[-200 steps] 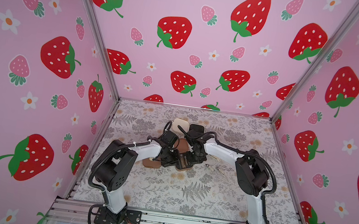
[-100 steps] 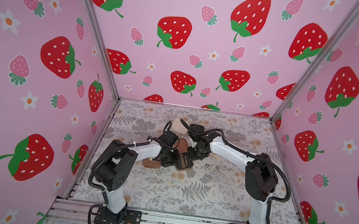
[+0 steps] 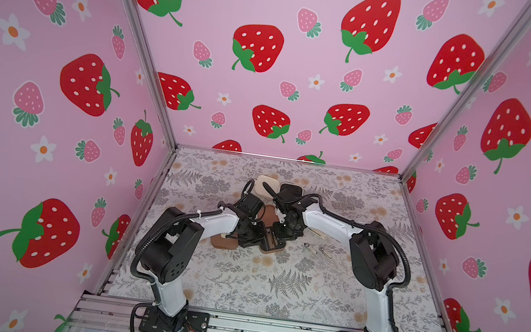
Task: Organize nail clipper sets
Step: Pick up the nail clipper from the storage box.
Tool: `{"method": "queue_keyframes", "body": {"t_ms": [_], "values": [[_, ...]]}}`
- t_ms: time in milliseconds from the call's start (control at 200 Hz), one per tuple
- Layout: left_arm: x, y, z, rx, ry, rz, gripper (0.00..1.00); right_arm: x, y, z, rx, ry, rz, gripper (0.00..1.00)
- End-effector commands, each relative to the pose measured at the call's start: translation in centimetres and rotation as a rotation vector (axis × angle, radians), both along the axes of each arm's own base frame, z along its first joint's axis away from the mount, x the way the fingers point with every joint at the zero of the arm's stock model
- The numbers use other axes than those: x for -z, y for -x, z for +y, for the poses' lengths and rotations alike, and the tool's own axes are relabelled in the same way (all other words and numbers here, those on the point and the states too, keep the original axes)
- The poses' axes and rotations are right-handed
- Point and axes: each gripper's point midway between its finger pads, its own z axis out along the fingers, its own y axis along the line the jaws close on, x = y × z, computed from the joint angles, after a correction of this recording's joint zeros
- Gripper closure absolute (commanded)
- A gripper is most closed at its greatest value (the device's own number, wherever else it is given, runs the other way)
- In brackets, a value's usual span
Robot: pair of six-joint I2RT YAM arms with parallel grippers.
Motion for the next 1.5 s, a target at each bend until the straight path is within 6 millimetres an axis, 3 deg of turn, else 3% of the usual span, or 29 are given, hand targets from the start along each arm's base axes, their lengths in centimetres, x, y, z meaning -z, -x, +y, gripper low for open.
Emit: {"method": "queue_keyframes", "body": {"t_ms": [0,255,455,630,821,1001,1036,1111,1356,1496], "values": [[1.1,0.4,0.3,0.005,-0.035,0.040,1.00,1.1,0.3,-0.4,0.009,0.037,0.027,0.77],[1.1,0.5,0.4,0.003,-0.034,0.041,1.00,2.3,0.4,-1.7,0.020,0.122,0.014,0.83],[1.1,0.5,0.5,0.001,-0.036,0.036,1.00,2.0,0.2,-1.7,0.022,0.122,-0.001,0.99],[1.1,0.6,0.5,0.001,-0.038,0.037,1.00,-1.0,-0.2,-0.7,0.012,0.044,-0.044,1.00],[1.1,0.6,0.6,0.001,-0.038,0.037,1.00,-5.4,-0.1,0.2,-0.002,-0.076,-0.101,1.00],[1.0,0.5,0.5,0.001,-0.037,0.034,1.00,-7.7,-0.2,-1.1,0.013,-0.083,-0.149,1.00],[1.0,0.6,0.5,0.001,-0.037,0.035,1.00,-8.0,-0.6,-2.0,0.026,-0.056,-0.172,1.00],[0.8,0.6,0.6,0.001,-0.035,0.033,1.00,-7.8,-1.5,-5.9,0.061,0.097,-0.218,1.00],[0.5,0.6,0.6,0.006,-0.037,0.028,1.00,-6.3,-5.7,-22.7,0.234,0.638,-0.316,1.00],[0.4,0.5,0.6,0.008,-0.038,0.025,1.00,-5.7,-7.1,-29.6,0.325,0.810,-0.300,1.00]]}}
